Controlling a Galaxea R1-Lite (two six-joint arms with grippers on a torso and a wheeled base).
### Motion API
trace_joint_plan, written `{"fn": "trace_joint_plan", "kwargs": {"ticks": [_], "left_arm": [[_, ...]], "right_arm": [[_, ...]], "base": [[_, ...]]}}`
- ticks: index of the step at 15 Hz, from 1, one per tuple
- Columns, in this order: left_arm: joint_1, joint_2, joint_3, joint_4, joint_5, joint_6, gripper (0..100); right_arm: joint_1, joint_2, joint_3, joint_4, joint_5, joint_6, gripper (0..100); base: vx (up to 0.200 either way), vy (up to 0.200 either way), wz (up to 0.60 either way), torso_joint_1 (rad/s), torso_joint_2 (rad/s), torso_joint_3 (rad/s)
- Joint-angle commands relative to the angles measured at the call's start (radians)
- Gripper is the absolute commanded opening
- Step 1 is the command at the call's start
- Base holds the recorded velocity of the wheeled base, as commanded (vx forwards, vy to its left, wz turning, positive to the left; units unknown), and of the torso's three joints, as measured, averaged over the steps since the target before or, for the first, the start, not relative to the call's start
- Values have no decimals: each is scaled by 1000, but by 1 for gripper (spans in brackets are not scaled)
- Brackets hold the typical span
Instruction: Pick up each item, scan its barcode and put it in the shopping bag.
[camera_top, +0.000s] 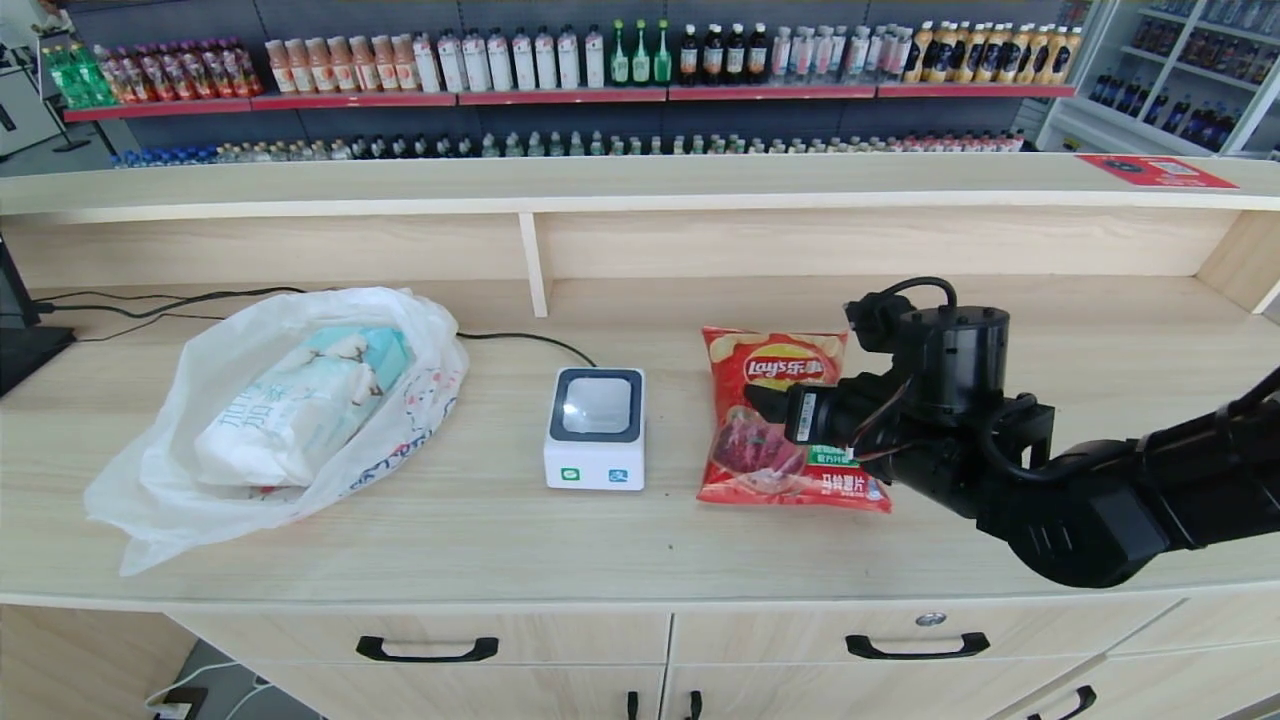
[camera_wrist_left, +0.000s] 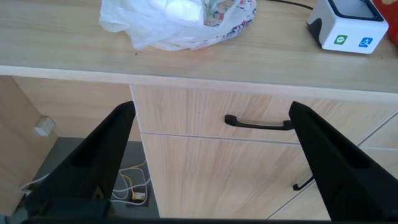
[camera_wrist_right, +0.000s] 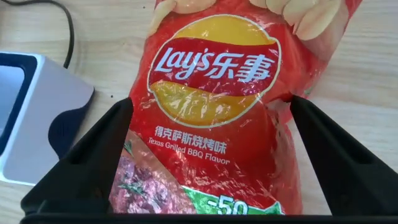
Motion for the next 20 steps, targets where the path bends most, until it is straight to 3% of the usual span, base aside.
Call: {"fn": "trace_joint_plan", "kwargs": {"ticks": [1, 5, 7, 9, 15, 20], "left_arm": [[0, 2, 0, 0, 0, -1, 100], [0, 0, 0, 0, -1, -1, 100], [0, 2, 0, 0, -1, -1, 100], [0, 0, 0, 0, 0, -1, 100], [0, 2, 0, 0, 0, -1, 100], [0, 2, 0, 0, 0, -1, 100]], "right_arm": [[6, 31, 19, -5, 4, 60, 100], [-20, 83, -76, -11, -1, 109, 100], [-37, 94, -186, 66, -59, 225, 100], [-45, 80, -163, 132, -54, 169, 100], [-3, 79, -68, 117, -51, 158, 100], [-114, -7, -5, 107, -54, -11, 100]], "base": [[0, 0, 0, 0, 0, 0], [0, 0, 0, 0, 0, 0], [0, 0, 0, 0, 0, 0], [0, 0, 0, 0, 0, 0], [0, 0, 0, 0, 0, 0], [0, 0, 0, 0, 0, 0]]}}
